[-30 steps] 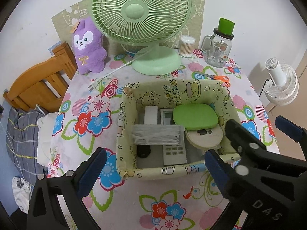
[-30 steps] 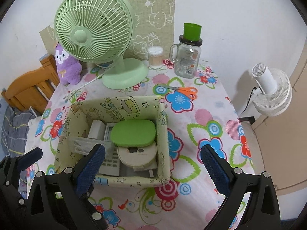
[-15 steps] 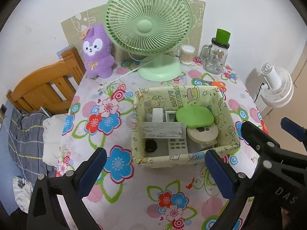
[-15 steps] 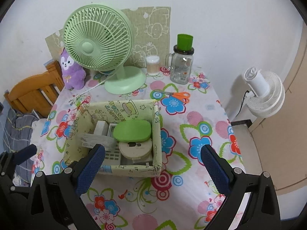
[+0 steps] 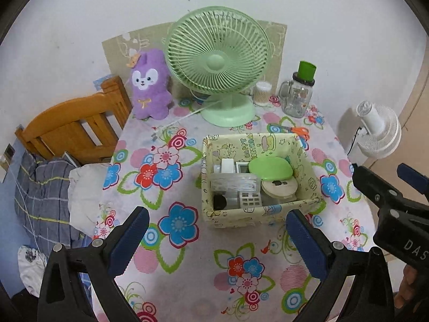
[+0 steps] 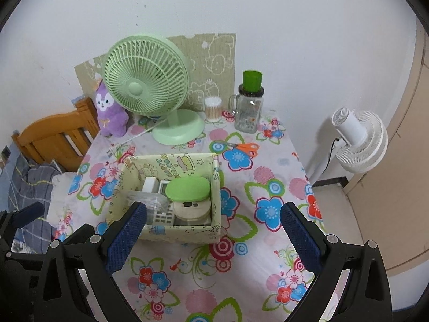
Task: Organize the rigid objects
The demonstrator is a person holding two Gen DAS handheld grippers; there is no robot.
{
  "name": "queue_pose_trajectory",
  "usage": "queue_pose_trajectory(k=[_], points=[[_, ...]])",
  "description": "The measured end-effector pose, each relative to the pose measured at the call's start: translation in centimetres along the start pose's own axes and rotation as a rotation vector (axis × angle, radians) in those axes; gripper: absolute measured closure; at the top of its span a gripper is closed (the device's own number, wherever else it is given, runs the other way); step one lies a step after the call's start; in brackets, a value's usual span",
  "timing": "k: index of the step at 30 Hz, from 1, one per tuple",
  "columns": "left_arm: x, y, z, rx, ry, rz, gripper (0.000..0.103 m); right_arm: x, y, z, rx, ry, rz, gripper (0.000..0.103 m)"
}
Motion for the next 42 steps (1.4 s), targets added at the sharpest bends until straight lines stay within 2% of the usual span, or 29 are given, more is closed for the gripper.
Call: queue_pose_trajectory(k=[6, 13, 23, 42], points=[[-0.4, 0.2, -3.1, 0.054, -0.008, -0.015, 0.0, -0.1, -0.1, -2.5, 0.022, -0.019, 0.009, 0.002], [-0.5, 0.4, -5.9, 0.094, -0.005, -0.025, 0.0, 0.1, -0.5, -5.6, 0.069, 0.035, -0.014, 0.002], [-0.7, 0.2, -9.8, 0.163, -0.023, -0.029, 0.0, 0.0, -0.8, -9.4, 0.138, 0.008, -0.023, 0.002], [-2.2, 1.5, -11.8, 0.183, -0.019, -0.048, 0.0, -0.6, 0.0, -12.1, 0.177, -0.009, 0.005, 0.002]])
Point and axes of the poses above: each gripper's, at about its wrist camera, not at the fingertips, and z roughly the way its jaws point, x to its right, y to its underside, the point moved 6 cm from there along z, roughly the way its jaws point, and after that the axes turned 9 degrees about z, right-handed, at the moved point
